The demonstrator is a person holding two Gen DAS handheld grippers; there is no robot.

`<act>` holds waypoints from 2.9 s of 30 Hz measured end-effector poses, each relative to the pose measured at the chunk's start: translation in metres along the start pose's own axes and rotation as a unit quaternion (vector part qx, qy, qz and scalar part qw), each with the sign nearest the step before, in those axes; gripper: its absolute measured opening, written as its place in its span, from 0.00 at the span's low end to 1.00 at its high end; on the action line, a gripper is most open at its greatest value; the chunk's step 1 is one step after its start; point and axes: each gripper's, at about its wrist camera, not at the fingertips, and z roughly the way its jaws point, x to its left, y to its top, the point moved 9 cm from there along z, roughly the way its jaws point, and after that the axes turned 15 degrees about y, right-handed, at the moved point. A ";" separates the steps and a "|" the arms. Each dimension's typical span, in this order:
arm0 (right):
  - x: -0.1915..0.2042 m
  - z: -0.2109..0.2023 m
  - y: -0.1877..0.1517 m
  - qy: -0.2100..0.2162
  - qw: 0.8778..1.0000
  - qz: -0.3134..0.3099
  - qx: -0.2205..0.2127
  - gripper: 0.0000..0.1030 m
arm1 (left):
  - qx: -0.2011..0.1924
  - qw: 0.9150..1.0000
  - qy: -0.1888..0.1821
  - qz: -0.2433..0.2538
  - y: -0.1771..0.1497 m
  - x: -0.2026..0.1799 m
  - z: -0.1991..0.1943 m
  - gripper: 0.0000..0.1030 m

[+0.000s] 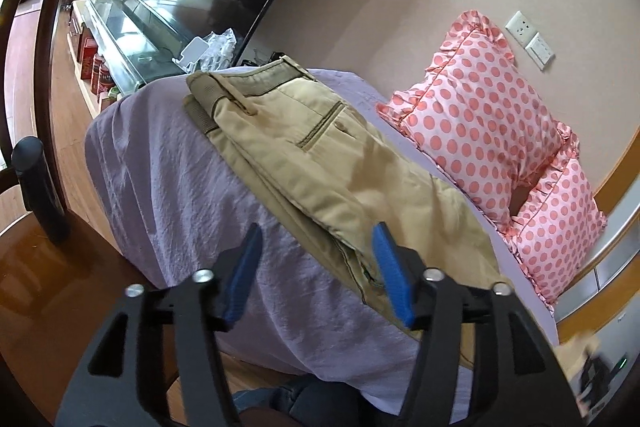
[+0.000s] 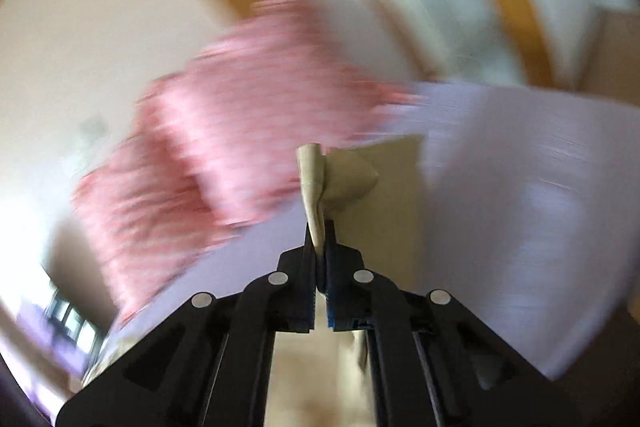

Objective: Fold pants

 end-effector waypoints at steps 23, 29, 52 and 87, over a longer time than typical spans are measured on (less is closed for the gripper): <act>0.235 0.102 -0.254 0.248 0.887 -0.197 0.335 0.78 | -0.006 0.997 -0.011 0.077 -0.011 -0.030 0.011 0.87; 0.236 0.101 -0.261 0.253 0.884 -0.186 0.347 0.78 | 0.045 0.998 -0.015 0.029 0.001 -0.025 0.036 0.87; 0.225 0.103 -0.259 0.257 0.889 -0.162 0.344 0.81 | 0.051 0.988 -0.007 -0.144 0.077 0.037 0.083 0.13; 0.043 0.087 -0.121 0.156 0.947 0.072 0.273 0.67 | 0.100 0.829 -0.330 0.440 -0.193 -0.338 -0.083 0.60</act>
